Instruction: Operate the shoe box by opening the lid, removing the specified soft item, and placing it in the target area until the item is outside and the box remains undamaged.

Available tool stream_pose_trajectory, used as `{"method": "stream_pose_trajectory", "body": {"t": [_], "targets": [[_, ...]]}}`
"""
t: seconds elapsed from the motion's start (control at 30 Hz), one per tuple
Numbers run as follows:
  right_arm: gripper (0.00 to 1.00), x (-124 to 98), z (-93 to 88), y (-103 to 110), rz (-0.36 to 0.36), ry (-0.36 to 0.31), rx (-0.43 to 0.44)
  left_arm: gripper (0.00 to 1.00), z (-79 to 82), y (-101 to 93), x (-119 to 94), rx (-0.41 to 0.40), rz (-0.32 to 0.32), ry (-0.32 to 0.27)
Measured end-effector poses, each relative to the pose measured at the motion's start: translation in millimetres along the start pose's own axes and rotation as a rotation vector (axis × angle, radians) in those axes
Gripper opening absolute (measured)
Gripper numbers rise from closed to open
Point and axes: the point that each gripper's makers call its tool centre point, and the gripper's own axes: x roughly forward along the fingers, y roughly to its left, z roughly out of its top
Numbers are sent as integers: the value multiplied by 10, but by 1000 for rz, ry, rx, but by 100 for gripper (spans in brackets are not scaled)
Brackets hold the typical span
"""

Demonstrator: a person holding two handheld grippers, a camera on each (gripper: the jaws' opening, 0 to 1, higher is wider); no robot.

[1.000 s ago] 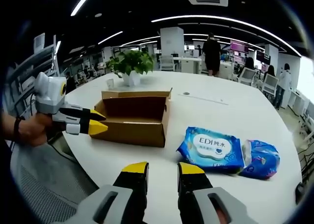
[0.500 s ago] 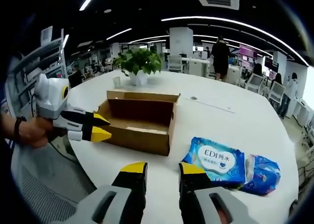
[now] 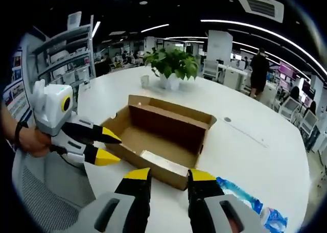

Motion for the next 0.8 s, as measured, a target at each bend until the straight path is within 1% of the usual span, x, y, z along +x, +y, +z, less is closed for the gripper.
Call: {"method": "stream_pose_trajectory", "body": {"t": [0.07,0.27,0.3,0.37,0.5,0.53,0.6,0.63,0.7,0.8], "targets": [[25,77,55,13,21,4,-25,30,2,10,-8,-8,2,-3],[26,312,168,54,88,54,-118,30,-12,93,-22,-42,20,0],[26,369,181,78,111,69,-149,30,-5,100,-26,-45,21,-1],[27,443,170,91,130,101,-186,30,5,114,-32,-53,25,-4],[29,628,117,152,198,180,-285,30,1,123,-34,-64,26,-4],[29,673,83,173,221,210,-312,30,2,126,-33,-67,26,-4],[31,743,61,187,242,234,-347,30,7,136,-31,-72,28,-4],[31,774,59,189,244,240,-346,30,15,147,-32,-74,31,-6],[32,826,18,210,276,270,-355,30,17,158,-37,-79,32,-7],[33,894,-42,188,297,323,-418,30,10,171,-43,-93,33,-6]]}}
